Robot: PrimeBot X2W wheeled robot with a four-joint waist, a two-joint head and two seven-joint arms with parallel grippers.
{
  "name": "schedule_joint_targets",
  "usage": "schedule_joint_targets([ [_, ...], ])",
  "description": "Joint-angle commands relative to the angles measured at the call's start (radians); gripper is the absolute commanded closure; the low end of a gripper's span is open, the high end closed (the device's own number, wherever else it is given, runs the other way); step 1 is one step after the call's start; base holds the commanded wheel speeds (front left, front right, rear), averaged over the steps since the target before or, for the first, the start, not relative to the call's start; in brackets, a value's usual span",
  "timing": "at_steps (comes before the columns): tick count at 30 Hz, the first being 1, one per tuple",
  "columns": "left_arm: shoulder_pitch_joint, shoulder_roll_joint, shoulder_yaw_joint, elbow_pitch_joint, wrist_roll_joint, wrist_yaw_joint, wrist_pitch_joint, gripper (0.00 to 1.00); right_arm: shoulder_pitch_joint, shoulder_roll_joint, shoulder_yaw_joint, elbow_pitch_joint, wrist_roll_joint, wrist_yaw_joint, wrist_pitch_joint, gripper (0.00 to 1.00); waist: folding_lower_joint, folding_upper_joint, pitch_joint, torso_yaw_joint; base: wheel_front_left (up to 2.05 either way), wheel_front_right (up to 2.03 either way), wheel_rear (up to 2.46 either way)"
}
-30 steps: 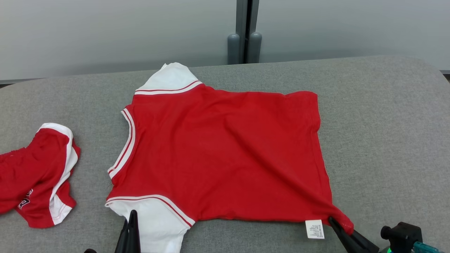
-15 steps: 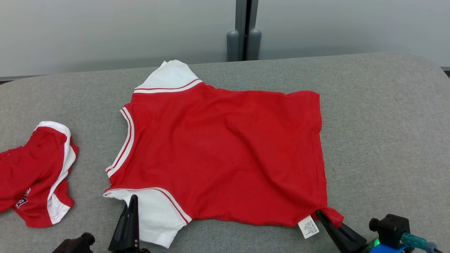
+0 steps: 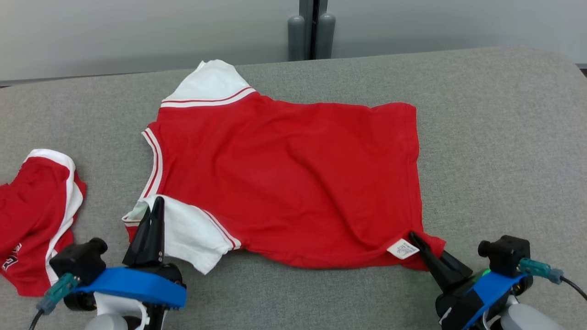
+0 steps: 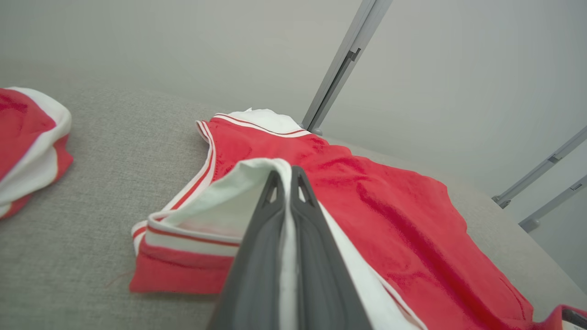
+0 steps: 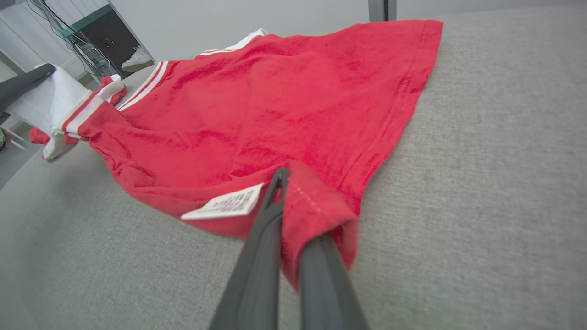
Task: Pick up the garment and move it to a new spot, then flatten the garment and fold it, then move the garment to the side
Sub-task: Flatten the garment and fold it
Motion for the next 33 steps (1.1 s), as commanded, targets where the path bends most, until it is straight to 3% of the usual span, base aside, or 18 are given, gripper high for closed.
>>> schedule_joint_targets([
  [1,-0.035,0.005,-0.005,0.017,-0.003,-0.009,0.005,1.00,-0.029,0.006,0.007,0.010,0.012,0.000,0.000,1.00,-0.0001,-0.0001,0.009,0.003,0.00,0.00,0.00],
  [17,-0.359,0.066,-0.086,0.326,-0.064,-0.018,-0.023,1.00,-0.253,0.034,0.071,0.135,0.034,0.000,0.000,1.00,-0.0001,-0.0001,0.101,-0.008,0.00,0.00,0.00],
  [18,-0.373,0.068,-0.097,0.343,-0.068,-0.018,-0.029,1.00,-0.262,0.038,0.067,0.142,0.029,0.000,0.000,0.92,-0.0001,-0.0001,0.103,-0.009,0.00,0.00,0.00],
  [19,-0.386,0.071,-0.106,0.359,-0.073,-0.018,-0.037,0.86,-0.269,0.043,0.061,0.148,0.023,0.000,0.000,0.50,-0.0001,-0.0001,0.104,-0.009,0.00,0.00,0.00],
  [20,-0.386,0.071,-0.106,0.359,-0.073,-0.018,-0.037,0.86,-0.269,0.043,0.061,0.148,0.023,0.000,0.000,0.50,-0.0001,-0.0001,0.104,-0.009,0.00,0.00,0.00],
  [21,-0.398,0.073,-0.115,0.374,-0.077,-0.018,-0.046,0.51,-0.274,0.047,0.052,0.157,0.014,0.000,0.000,0.02,-0.0001,-0.0001,0.106,-0.010,0.00,0.00,0.00],
  [22,-0.408,0.075,-0.124,0.389,-0.080,-0.018,-0.058,0.08,-0.277,0.052,0.041,0.166,0.006,0.000,0.000,0.00,-0.0001,-0.0001,0.107,-0.010,0.00,0.00,0.00],
  [23,-0.417,0.077,-0.131,0.406,-0.082,-0.018,-0.068,0.00,-0.279,0.059,0.031,0.171,-0.002,0.000,0.000,0.00,-0.0001,-0.0001,0.107,-0.010,0.00,0.00,0.00],
  [33,-0.392,0.087,-0.159,0.492,-0.113,-0.018,-0.143,0.00,-0.181,0.053,-0.089,0.179,-0.096,0.000,0.000,0.00,-0.0001,-0.0001,0.058,-0.005,0.00,0.00,0.00],
])
